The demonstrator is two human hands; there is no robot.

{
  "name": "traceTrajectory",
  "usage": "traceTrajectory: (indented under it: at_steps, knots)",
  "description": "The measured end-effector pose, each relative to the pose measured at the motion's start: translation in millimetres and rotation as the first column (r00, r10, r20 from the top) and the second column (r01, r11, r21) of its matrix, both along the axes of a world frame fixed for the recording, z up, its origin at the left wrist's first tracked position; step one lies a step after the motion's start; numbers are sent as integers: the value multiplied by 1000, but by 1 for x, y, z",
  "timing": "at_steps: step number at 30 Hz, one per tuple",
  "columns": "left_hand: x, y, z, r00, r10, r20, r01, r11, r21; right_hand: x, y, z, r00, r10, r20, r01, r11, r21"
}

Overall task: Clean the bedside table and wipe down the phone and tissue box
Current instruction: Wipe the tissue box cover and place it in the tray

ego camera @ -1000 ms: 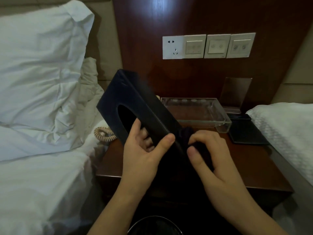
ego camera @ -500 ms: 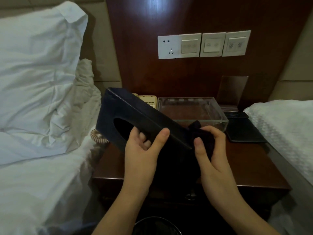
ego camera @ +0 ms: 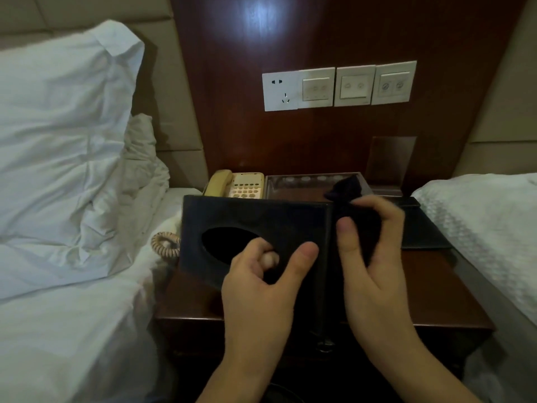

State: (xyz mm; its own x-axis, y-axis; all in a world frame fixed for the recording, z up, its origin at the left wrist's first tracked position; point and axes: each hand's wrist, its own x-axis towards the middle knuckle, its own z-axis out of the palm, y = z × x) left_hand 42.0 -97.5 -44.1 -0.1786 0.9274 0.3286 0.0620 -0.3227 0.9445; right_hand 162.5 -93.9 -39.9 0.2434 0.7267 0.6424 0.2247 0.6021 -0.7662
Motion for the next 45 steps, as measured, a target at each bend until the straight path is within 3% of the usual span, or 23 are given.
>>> traceTrajectory:
  at_steps: [3,6,11,16,20,23,30,35,38,42,43,45]
  knots:
    - [-4,4,5,995,71,75,-71,997,0,-10,-12,-17,966,-68,249,66,998,15]
    - [-9,8,4,993,87,84,-85,996,-22,-13,-10,-16,957,-19,290,29,999,-32]
    - [4,0,2,991,46,128,-36,997,-72,4,13,6,989,3,145,3,999,-40]
    - [-2,7,-3,986,169,13,-169,985,-26,-14,-18,-24,984,104,147,-94,993,-72]
    - [0,4,-1,991,134,-12,-134,989,-57,-5,-1,-9,986,128,110,-120,990,-77]
    - [8,-2,0,994,105,4,-105,991,-82,1,5,-1,993,109,42,-106,992,-67]
    - [-6,8,2,983,183,-21,-184,980,-76,-17,-25,-27,976,186,112,-173,978,-118]
    - [7,-4,10,993,102,56,-97,991,-89,-4,4,4,987,160,-7,-160,984,-73]
    - [2,0,9,989,131,75,-124,988,-89,-11,-19,-11,988,133,77,-128,989,-68]
    - [-11,9,12,982,184,51,-178,979,-101,-11,-27,-15,943,63,326,-54,998,-38]
    - [-13,10,13,982,172,71,-164,980,-111,-5,-22,-11,954,52,295,-33,997,-68]
    - [-16,10,14,984,152,93,-139,982,-130,9,-16,1,999,29,44,-21,984,-178]
